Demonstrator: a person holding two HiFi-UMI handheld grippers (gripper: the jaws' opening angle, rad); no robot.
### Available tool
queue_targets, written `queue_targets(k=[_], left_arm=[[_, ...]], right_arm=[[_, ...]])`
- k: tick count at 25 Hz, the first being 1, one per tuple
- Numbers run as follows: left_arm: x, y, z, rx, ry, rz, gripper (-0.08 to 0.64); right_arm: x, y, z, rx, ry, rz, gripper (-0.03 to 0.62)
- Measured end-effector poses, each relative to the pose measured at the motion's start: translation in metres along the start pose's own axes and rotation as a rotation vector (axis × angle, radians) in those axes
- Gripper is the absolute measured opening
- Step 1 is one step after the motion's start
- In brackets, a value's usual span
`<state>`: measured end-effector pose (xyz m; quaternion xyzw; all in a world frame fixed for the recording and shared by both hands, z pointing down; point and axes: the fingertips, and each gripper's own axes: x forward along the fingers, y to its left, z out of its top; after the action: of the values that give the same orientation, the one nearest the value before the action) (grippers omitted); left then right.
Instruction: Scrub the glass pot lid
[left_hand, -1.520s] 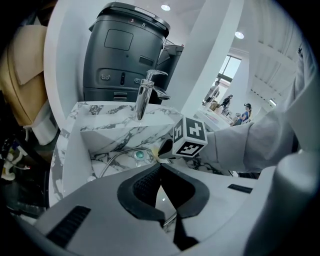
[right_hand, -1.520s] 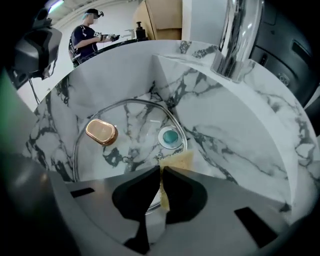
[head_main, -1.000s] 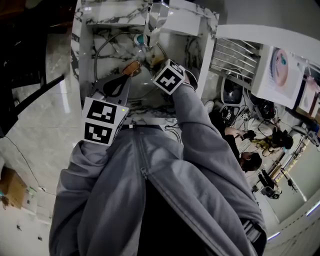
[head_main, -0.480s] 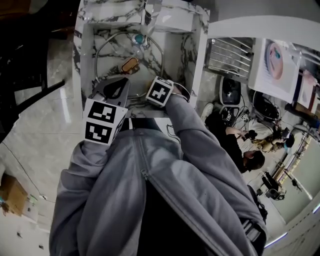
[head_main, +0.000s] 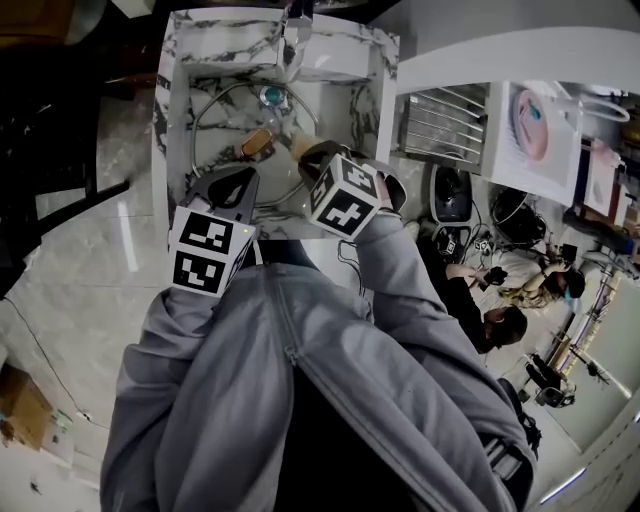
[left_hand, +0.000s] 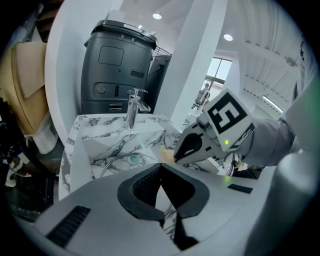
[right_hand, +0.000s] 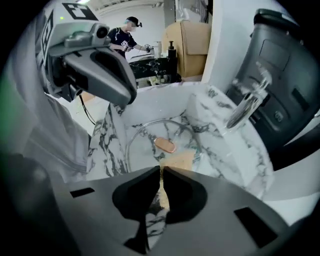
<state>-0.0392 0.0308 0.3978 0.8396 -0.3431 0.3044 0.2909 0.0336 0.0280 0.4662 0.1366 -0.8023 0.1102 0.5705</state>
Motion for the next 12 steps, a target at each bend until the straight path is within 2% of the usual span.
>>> queue_targets(k=[3,6,12], left_arm=[[-0.004,0.0,0.012,0.013,-0.017,0.009,0.014],[-0.004,0.002,0.021,0.025,-0.02,0.021,0.014],[0.008,0.005,0.046,0.052,-0.025,0.038,0.014]], right_arm=[[-0.027,-0.04,0.008,-0.013,-0.02,-0.109,0.043],[-0.04,-0.085,0.007,-0.007,-0.022,-0.184,0.043],[-0.035,-0.154,0.004,-0.09,0.027,-0.247,0.043]])
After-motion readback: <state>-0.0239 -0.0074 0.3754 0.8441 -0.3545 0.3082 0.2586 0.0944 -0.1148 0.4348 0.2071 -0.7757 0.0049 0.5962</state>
